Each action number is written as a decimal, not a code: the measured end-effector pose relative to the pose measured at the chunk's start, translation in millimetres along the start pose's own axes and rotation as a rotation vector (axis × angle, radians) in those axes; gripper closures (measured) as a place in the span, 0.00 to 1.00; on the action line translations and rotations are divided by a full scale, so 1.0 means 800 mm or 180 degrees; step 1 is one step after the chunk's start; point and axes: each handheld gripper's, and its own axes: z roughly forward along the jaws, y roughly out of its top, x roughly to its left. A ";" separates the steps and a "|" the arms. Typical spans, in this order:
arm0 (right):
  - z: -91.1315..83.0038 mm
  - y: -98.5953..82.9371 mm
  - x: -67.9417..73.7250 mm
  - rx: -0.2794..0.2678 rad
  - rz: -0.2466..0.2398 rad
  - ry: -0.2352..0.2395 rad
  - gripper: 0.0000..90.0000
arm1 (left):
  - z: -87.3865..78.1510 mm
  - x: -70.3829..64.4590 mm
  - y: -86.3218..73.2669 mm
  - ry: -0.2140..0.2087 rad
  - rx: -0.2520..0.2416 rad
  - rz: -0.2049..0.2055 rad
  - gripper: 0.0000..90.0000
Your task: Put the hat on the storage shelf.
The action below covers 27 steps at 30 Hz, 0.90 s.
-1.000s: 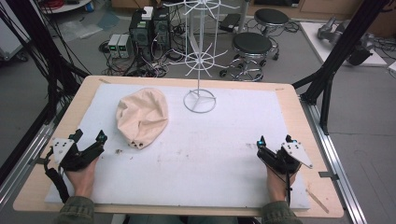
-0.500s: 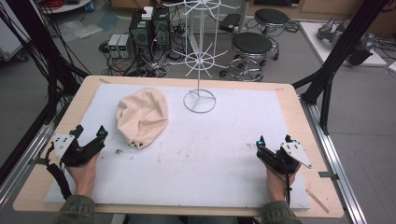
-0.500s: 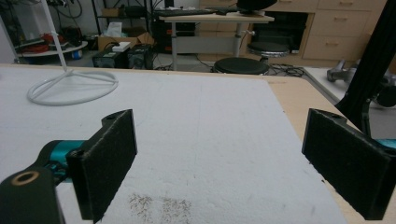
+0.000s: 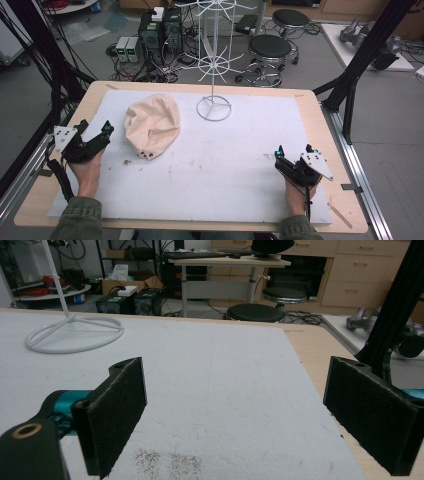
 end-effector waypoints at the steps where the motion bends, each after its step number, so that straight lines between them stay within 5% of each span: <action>1: 0.000 0.000 0.000 0.0000 0.0000 0.0000 0.10 | 0.002 -0.001 0.002 -0.0014 0.0007 0.0019 0.24; 12: 0.000 0.000 0.001 -0.0013 -0.0020 0.0012 0.10 | 0.038 -0.013 0.025 -0.0228 0.0260 0.0155 0.24; 27: 0.000 0.000 0.003 -0.0001 -0.0063 0.0030 0.10 | 0.088 0.000 0.029 -0.0245 0.0594 -0.0033 0.23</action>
